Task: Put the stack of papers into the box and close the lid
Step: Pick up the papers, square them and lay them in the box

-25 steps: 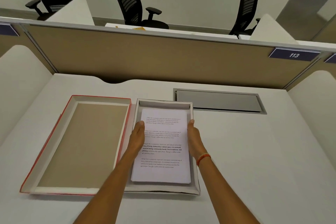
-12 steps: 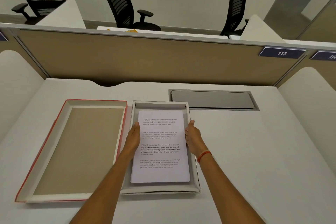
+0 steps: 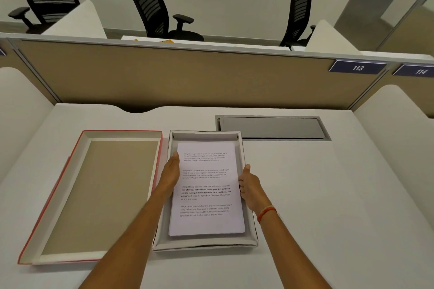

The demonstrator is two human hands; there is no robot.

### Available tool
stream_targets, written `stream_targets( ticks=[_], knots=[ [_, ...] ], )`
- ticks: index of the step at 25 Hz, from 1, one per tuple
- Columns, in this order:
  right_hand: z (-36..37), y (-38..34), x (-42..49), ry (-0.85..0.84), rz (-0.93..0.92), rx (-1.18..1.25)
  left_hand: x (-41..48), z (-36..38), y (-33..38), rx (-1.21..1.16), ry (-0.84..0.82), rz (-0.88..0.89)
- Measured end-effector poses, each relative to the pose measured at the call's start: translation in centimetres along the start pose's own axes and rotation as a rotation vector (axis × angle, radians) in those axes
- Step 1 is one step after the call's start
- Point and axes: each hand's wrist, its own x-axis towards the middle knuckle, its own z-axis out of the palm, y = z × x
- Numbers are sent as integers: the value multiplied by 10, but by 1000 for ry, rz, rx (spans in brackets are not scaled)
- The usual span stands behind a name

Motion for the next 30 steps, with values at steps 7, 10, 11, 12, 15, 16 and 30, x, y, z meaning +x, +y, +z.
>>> stream_targets(
  ticks=[7,10,11,12,15,16,30],
  knots=[
    [13,-30,13,-4,-70,-126,21,0,18,33,-15,-12],
    [22,-56,24,-37,-105,-124,32,0,28,22,-21,-24],
    [24,-63,31,-51,-110,-119,37,0,31,20,-13,-24],
    [25,-69,37,-55,-109,-104,42,0,34,20,-8,-24],
    [29,-85,54,-8,-72,-24,53,0,37,14,-9,-38],
    [29,-88,59,8,-55,15,56,0,37,3,-10,-47],
    [17,-80,45,-25,-11,79,53,-4,35,-22,-18,-78]
  ],
)
